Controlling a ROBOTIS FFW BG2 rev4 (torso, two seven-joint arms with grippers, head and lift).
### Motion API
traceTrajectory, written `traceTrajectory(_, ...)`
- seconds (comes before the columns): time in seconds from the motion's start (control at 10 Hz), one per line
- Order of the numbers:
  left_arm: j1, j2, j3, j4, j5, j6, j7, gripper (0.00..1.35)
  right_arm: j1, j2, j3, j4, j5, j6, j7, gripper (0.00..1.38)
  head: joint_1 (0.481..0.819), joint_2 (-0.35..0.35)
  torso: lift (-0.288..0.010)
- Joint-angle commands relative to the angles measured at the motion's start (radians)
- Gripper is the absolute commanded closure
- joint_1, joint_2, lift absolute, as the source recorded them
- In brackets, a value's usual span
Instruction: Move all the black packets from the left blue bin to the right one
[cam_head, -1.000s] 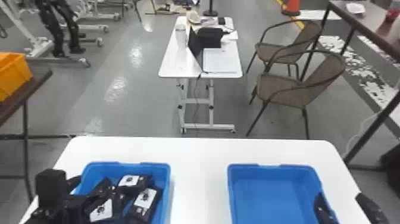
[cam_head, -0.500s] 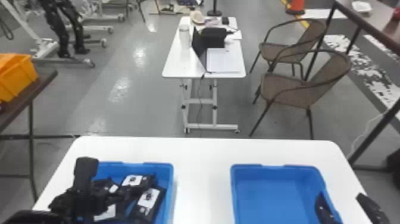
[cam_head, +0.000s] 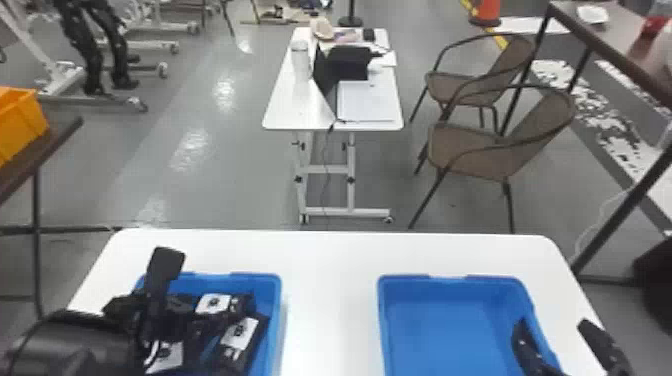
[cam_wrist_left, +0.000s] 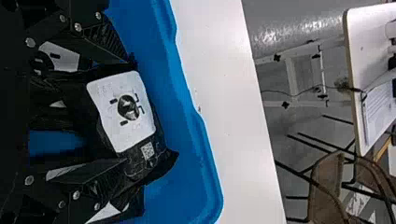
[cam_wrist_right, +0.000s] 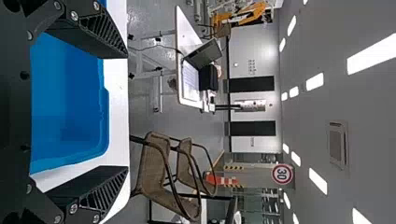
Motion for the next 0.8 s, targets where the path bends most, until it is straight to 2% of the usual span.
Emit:
traceTrajectory(0.0, -0.032, -0.010, -0.012, 0.061, -0.019, 0.005, -0.016, 0.30, -0.001, 0.013, 0.006, 0.005, -0.007, 0.002, 0.000, 0.17, 0.695, -0.005, 0.000)
traceTrajectory(0.1, -0.043, -0.022, 0.000, 0.084, -0.050, 0.011, -0.021, 0.30, 0.001, 0.013, 0.006, 0.010, -0.017, 0.002, 0.000, 0.17, 0.695, -0.012, 0.000)
traceTrajectory(0.2, -0.060, -0.024, 0.008, 0.114, -0.070, 0.028, -0.037, 0.60, 0.001, 0.013, 0.006, 0.012, -0.021, 0.005, 0.000, 0.17, 0.695, -0.012, 0.000)
traceTrajectory(0.3, -0.066, -0.021, -0.009, 0.111, -0.099, 0.048, -0.040, 1.01, 0.002, 0.013, 0.006, 0.012, -0.029, 0.005, 0.000, 0.17, 0.695, -0.010, 0.000)
traceTrajectory(0.4, -0.066, -0.019, -0.005, 0.100, -0.111, 0.071, -0.054, 1.02, 0.002, 0.013, 0.008, 0.013, -0.033, 0.005, 0.000, 0.17, 0.695, -0.005, 0.000)
traceTrajectory(0.5, -0.066, -0.016, -0.002, 0.088, -0.154, 0.086, -0.080, 1.11, 0.002, 0.013, 0.008, 0.013, -0.035, 0.007, 0.000, 0.17, 0.695, -0.003, 0.000)
traceTrajectory(0.6, -0.046, -0.017, 0.012, 0.048, -0.186, 0.083, -0.076, 1.20, 0.002, 0.013, 0.008, 0.015, -0.038, 0.007, 0.000, 0.17, 0.695, 0.002, 0.000)
traceTrajectory(0.7, -0.028, -0.024, 0.048, 0.038, -0.186, 0.048, -0.083, 1.21, 0.002, 0.013, 0.008, 0.015, -0.041, 0.008, 0.000, 0.17, 0.695, 0.012, 0.000)
